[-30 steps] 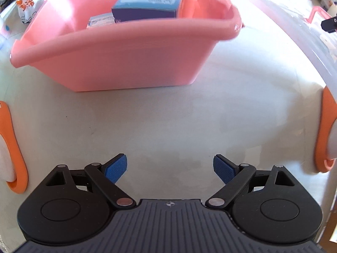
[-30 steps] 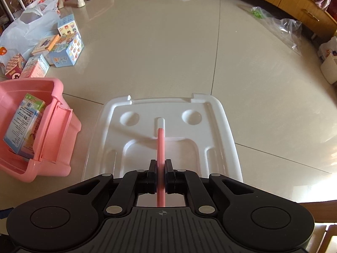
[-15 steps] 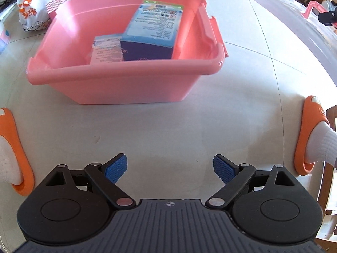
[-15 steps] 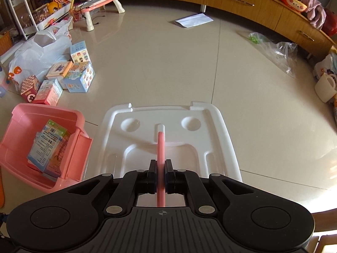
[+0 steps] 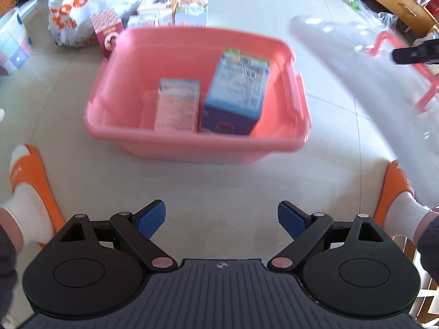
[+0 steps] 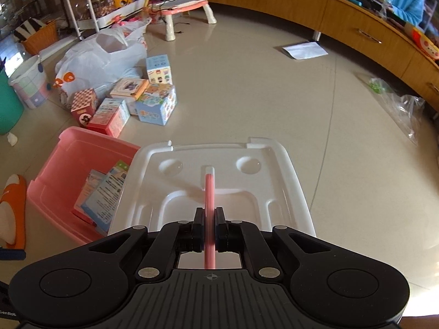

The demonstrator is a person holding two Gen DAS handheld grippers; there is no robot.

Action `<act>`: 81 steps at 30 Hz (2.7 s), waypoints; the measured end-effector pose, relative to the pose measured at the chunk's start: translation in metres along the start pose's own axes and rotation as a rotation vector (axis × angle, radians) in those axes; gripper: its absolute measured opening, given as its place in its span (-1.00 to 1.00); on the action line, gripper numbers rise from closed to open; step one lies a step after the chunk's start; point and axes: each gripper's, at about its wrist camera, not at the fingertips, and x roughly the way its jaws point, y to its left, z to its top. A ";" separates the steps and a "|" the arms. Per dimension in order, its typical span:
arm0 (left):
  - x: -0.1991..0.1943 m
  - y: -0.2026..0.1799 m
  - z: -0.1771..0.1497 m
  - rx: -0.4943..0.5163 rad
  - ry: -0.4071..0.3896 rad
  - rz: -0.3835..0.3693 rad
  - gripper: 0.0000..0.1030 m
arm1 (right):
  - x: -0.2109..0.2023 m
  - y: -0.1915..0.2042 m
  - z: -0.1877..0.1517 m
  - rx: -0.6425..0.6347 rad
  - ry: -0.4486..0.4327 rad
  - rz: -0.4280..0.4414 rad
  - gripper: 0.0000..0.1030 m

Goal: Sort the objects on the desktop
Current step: 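Lift the white lid with the right gripper and carry it over the pink bin, then close the left gripper on the lid's pink handle while the right gripper holds the lid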

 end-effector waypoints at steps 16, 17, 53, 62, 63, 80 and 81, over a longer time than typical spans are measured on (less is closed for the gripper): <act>-0.026 0.056 0.069 0.042 0.029 0.011 0.77 | 0.047 0.107 0.041 -0.186 0.041 0.097 -0.90; -0.023 0.062 0.072 0.022 0.041 -0.007 0.77 | 0.051 0.113 0.043 -0.195 0.045 0.098 -0.90; 0.019 0.092 0.129 0.149 0.097 0.007 0.77 | 0.095 0.180 0.062 -0.301 0.113 0.160 -0.54; 0.023 0.060 0.149 0.581 -0.018 -0.005 0.75 | 0.092 0.162 0.042 -0.313 0.192 0.154 -0.50; 0.025 0.055 0.150 0.646 -0.025 -0.007 0.68 | 0.092 0.161 0.039 -0.315 0.195 0.161 -0.50; 0.058 0.022 0.167 1.103 -0.042 -0.120 -0.03 | 0.102 0.157 0.021 -0.321 0.250 0.181 -0.68; 0.060 0.021 0.168 1.115 -0.031 -0.133 -0.07 | 0.103 0.156 0.020 -0.317 0.252 0.183 -0.68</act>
